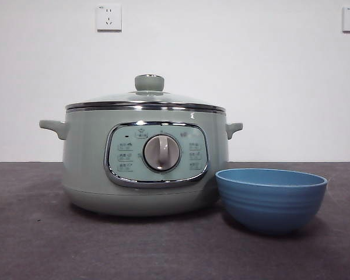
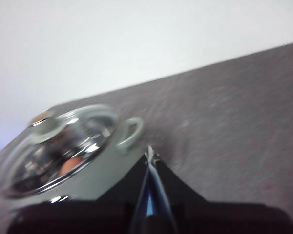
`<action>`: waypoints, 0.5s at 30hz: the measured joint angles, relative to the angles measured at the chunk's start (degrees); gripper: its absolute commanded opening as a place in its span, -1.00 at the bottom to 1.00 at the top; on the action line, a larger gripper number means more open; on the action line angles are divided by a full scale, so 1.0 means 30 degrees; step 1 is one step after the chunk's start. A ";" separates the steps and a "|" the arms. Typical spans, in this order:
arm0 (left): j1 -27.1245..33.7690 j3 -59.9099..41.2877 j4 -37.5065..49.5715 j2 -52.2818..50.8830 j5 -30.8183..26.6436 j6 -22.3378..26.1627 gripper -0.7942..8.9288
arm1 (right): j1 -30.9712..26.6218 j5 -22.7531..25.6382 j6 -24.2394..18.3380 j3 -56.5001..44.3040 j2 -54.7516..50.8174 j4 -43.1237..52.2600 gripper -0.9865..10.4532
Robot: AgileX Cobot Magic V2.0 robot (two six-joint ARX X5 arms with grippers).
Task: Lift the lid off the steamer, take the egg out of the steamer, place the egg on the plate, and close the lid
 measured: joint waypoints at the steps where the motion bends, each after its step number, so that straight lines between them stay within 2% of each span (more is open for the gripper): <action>1: 0.0000 0.0721 -0.0393 0.0430 0.0379 0.0007 -0.85 | 0.0000 -0.0678 -0.0182 0.0903 0.0816 -0.0692 -0.85; 4: 0.0000 0.2346 -0.1326 0.1537 0.1603 0.0211 -0.85 | 0.0000 -0.2441 -0.1071 0.3169 0.2863 -0.2616 -0.85; 7: 0.0000 0.3942 -0.2426 0.2820 0.3293 0.0707 -0.85 | 0.0000 -0.4393 -0.2586 0.5850 0.5122 -0.5151 -0.85; 13: 0.0000 0.6317 -0.4226 0.5122 0.6608 0.1552 -0.85 | 0.0095 -0.6732 -0.6040 1.0469 0.8772 -0.9734 -0.85; 15: 0.0000 0.6878 -0.4838 0.5690 0.7278 0.1880 -0.85 | 0.0328 -0.7016 -0.6703 1.1329 0.9500 -1.0666 -0.85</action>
